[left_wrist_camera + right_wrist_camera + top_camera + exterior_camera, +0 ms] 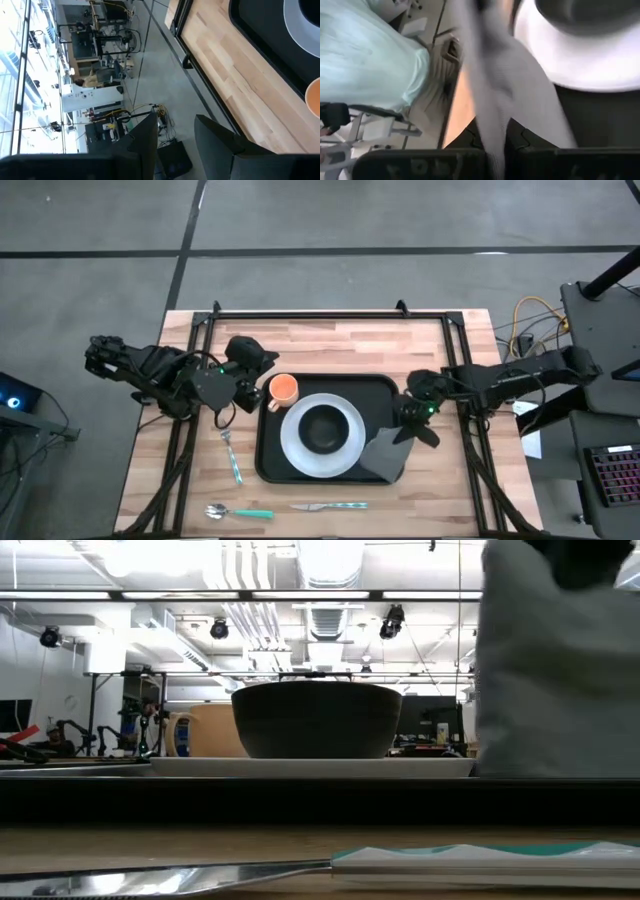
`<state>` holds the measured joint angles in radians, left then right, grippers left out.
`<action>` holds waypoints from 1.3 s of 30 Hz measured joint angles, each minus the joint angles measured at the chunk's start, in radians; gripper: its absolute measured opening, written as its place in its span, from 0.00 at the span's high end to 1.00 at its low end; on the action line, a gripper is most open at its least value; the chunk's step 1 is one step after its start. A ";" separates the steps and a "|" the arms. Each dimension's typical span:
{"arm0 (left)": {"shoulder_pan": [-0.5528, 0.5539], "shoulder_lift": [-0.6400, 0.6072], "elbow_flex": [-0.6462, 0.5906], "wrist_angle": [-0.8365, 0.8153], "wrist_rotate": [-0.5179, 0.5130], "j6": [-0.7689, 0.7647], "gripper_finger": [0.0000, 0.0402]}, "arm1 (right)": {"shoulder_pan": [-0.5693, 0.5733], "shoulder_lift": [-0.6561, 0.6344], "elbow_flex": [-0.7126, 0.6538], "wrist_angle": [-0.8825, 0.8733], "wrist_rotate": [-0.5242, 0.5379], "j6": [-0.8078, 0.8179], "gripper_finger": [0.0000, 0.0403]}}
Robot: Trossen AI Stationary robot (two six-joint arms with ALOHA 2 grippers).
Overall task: Set up tray
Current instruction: Put the gray napkin on the black serving tray to the right of the white plate
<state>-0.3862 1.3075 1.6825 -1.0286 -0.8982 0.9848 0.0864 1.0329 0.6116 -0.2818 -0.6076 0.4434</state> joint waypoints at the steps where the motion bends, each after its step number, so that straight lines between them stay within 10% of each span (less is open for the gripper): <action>1: 0.000 0.000 0.000 0.000 0.000 0.000 0.73 | -0.025 0.005 -0.015 0.001 -0.022 -0.019 0.98; 24: -0.001 0.001 0.000 0.001 0.001 -0.031 0.73 | -0.479 0.290 0.057 -0.149 -0.154 -0.573 0.97; 39: -0.001 0.002 0.000 0.000 0.001 -0.062 0.73 | -0.547 0.366 0.172 -0.294 -0.149 -0.693 0.66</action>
<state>-0.3870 1.3094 1.6821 -1.0283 -0.8974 0.9223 -0.4601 1.3985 0.7835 -0.5760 -0.7567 -0.2500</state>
